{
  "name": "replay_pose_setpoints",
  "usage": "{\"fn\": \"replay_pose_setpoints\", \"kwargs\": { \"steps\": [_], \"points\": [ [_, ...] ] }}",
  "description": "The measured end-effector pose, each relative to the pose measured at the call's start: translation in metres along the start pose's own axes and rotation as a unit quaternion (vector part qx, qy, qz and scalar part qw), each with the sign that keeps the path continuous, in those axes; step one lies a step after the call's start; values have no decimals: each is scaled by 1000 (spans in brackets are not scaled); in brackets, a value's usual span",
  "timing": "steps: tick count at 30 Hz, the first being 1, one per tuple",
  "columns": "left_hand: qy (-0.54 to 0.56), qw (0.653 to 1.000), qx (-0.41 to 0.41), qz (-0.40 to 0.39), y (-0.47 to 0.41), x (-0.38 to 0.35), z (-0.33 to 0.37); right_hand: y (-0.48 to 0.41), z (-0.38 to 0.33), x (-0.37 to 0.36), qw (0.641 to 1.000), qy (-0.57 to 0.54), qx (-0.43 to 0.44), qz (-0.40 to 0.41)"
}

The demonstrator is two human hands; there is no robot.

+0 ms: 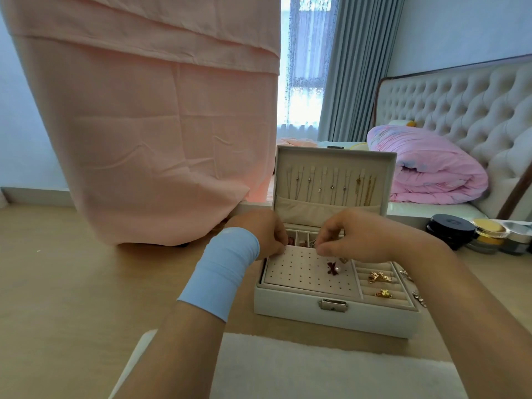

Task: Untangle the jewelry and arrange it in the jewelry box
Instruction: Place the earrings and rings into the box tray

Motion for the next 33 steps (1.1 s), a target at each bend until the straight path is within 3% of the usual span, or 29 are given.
{"fn": "replay_pose_setpoints", "kwargs": {
  "steps": [4,8,12,15,19,26,30,33],
  "points": [
    [-8,1000,2,-3,-1,-1,1,5,4,0,995,26,-46,-89],
    [8,1000,-1,-1,0,2,1,4,4,-3,995,-4,-36,-89],
    [96,994,-36,32,2,11,7,0,-1,-1,991,-130,26,19],
    [230,971,-66,24,6,14,12,-3,-6,-4,954,-271,53,113],
    [335,940,-51,22,9,14,11,-6,-9,-11,914,-373,31,157],
    [397,917,-7,33,7,12,-2,-8,-6,-12,916,-346,78,186],
    [366,931,-1,16,7,12,-6,-9,-11,-17,932,-224,115,260],
    [297,955,-8,11,7,13,-8,-9,-14,-24,932,-190,130,280]
  ]
}}
Point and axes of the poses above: each hand's wrist, its own y-axis away from the middle knuckle, its own x-axis out of the back of the hand, z = x × y, the point moved 2 cm from there along -y, towards the middle knuckle, and after that the axes turned 1 degree about z, right-handed, at the moved point
